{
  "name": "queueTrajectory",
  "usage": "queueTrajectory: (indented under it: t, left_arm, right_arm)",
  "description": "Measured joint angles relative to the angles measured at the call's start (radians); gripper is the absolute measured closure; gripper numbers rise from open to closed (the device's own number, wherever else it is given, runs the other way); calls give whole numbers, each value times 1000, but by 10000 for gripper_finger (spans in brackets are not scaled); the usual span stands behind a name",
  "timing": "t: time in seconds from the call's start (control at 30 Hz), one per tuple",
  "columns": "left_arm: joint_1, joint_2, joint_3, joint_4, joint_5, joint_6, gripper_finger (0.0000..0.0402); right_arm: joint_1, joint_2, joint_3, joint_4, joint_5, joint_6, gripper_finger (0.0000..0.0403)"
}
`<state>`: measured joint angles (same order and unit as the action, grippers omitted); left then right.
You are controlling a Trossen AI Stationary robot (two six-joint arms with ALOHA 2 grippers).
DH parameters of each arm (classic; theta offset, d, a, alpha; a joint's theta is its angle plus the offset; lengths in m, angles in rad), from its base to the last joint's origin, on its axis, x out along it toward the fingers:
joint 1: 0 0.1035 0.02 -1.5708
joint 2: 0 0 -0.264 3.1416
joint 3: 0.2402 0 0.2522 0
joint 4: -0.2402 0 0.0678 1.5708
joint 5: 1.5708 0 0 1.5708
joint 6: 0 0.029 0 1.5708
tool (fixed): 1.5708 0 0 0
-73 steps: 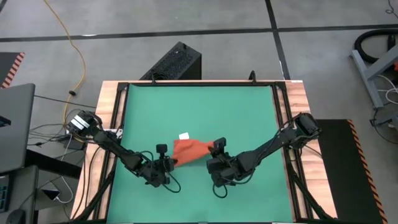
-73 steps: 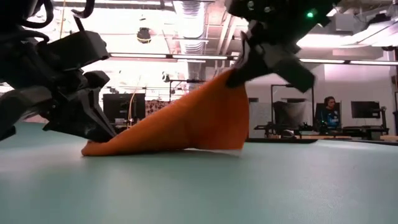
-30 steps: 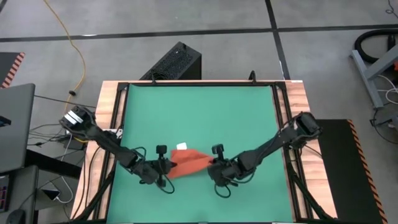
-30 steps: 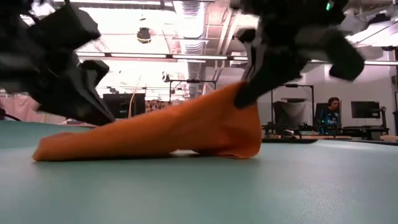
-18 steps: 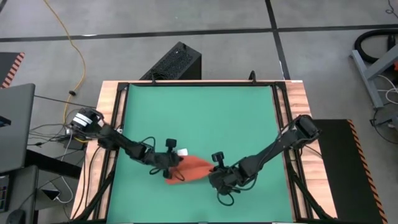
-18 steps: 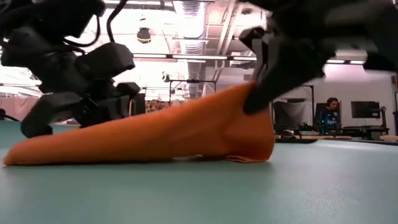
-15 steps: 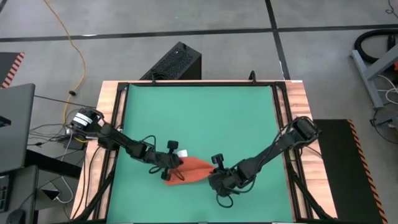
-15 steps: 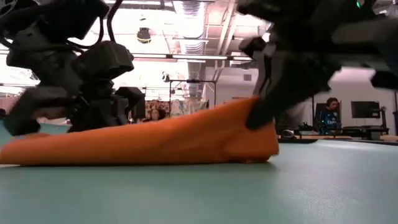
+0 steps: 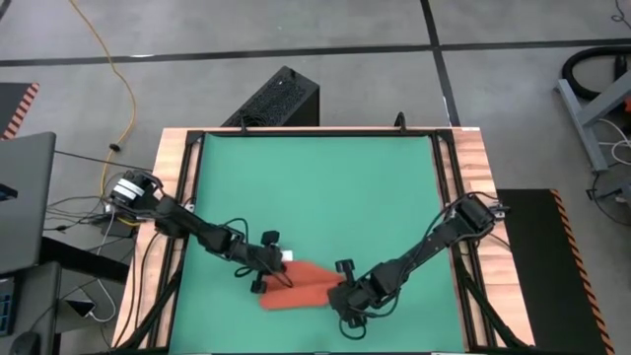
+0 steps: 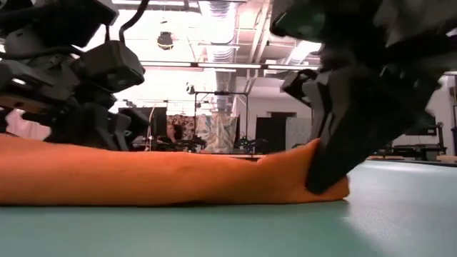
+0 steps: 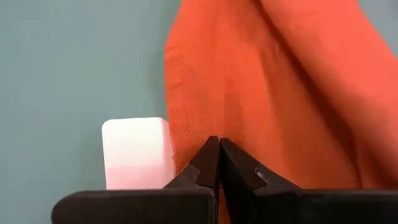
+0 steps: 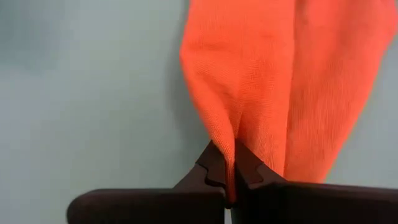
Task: Roll towel into tight, uniform cylinder
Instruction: Roll the orange towel
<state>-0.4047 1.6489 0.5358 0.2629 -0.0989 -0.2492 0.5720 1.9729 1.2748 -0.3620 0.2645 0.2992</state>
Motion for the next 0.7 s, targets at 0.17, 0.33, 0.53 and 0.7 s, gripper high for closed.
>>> queueTrajectory:
  t: [0.17, 0.33, 0.53, 0.7]
  left_arm:
    - [-43, 1, -1, 3, -19, -33, 402]
    - [-68, 2, -2, 4, -49, -75, 402]
    - [-88, 3, -2, 4, -56, -89, 401]
    - [-101, 3, -3, 2, -71, -103, 402]
  right_arm:
    - [-3, -43, 0, 0, -53, 25, 394]
    - [-65, -46, 0, 3, -202, 88, 394]
    - [-167, -46, 0, 37, -370, 124, 394]
    - [-230, -46, 0, 34, -474, 149, 394]
